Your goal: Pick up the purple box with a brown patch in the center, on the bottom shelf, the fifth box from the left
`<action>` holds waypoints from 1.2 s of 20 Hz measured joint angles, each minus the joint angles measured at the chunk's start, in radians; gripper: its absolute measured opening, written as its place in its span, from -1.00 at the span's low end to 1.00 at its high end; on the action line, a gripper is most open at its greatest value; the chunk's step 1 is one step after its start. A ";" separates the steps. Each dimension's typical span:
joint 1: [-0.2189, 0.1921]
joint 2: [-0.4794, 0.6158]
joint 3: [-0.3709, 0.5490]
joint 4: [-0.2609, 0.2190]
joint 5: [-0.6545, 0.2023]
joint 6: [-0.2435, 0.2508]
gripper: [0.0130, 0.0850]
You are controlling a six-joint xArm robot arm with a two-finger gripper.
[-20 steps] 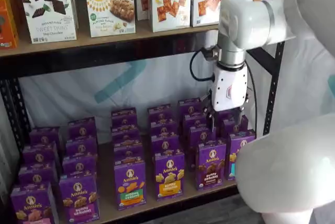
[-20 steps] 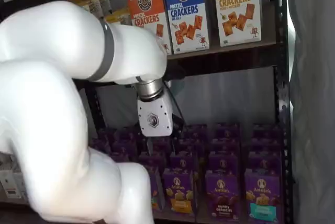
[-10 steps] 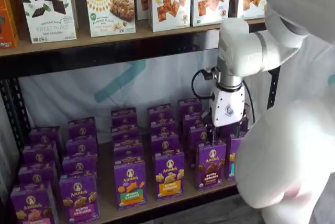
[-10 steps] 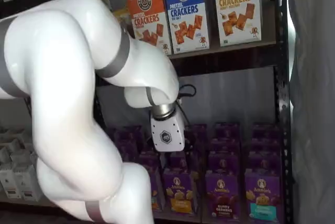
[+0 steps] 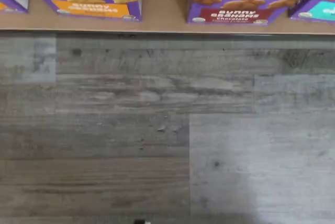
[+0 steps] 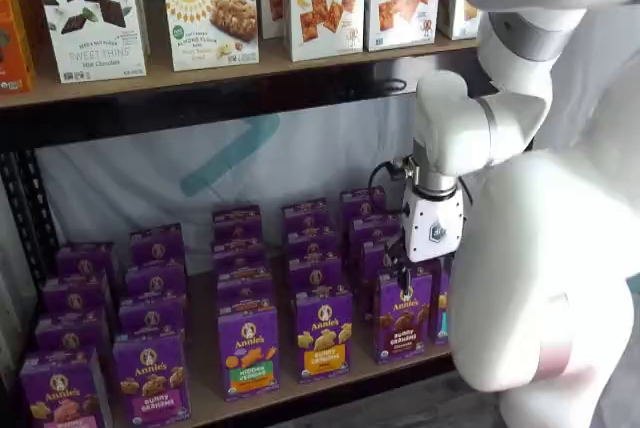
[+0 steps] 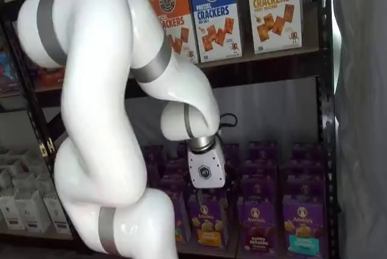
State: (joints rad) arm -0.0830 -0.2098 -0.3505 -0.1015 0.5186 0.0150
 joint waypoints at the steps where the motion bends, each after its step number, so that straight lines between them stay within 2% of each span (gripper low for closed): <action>1: -0.004 0.032 -0.009 -0.001 -0.021 -0.003 1.00; 9: -0.025 0.283 -0.105 -0.009 -0.188 -0.012 1.00; 18: -0.045 0.531 -0.287 -0.013 -0.246 -0.029 1.00; 24: -0.053 0.641 -0.397 -0.007 -0.248 -0.043 1.00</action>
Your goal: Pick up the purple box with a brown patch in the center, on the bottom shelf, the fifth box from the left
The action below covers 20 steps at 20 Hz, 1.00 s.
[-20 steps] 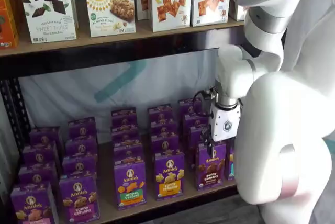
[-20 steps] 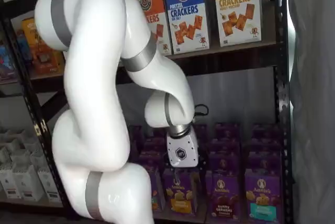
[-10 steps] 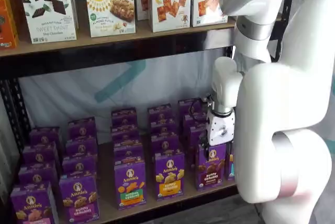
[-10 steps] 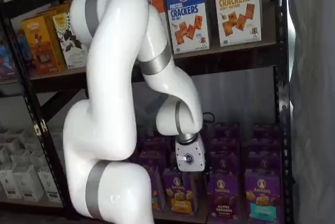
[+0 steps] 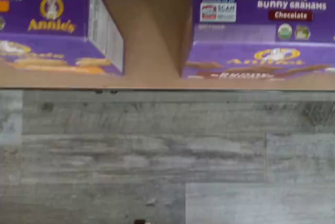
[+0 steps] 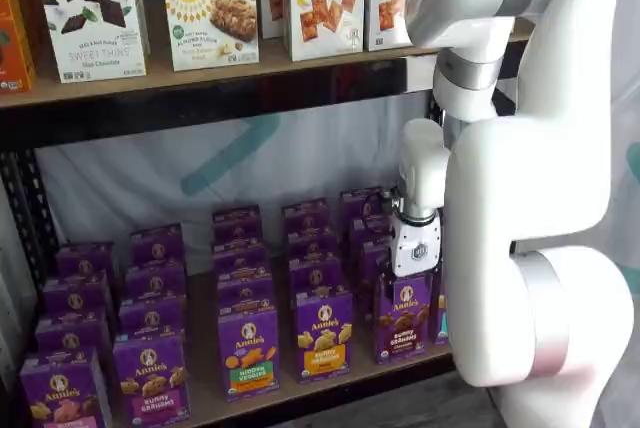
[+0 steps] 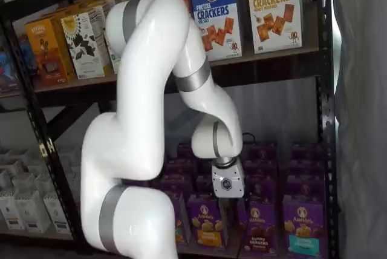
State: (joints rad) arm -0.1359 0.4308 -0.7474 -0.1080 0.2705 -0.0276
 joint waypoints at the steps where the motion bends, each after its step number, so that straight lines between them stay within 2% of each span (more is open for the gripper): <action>1: -0.001 0.020 -0.023 -0.008 0.000 0.006 1.00; 2: -0.004 0.041 -0.046 -0.036 0.000 0.030 1.00; 7: -0.008 0.119 -0.139 -0.045 0.005 0.035 1.00; 9: -0.009 0.148 -0.172 -0.027 -0.004 0.016 1.00; 13: -0.007 0.186 -0.222 0.054 0.002 -0.059 1.00; 15: -0.009 0.200 -0.245 0.058 0.009 -0.064 1.00; 17: -0.014 0.217 -0.275 0.039 0.027 -0.051 1.00; 20: -0.021 0.240 -0.315 0.064 0.035 -0.083 1.00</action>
State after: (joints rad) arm -0.1574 0.6704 -1.0624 -0.0437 0.3053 -0.1103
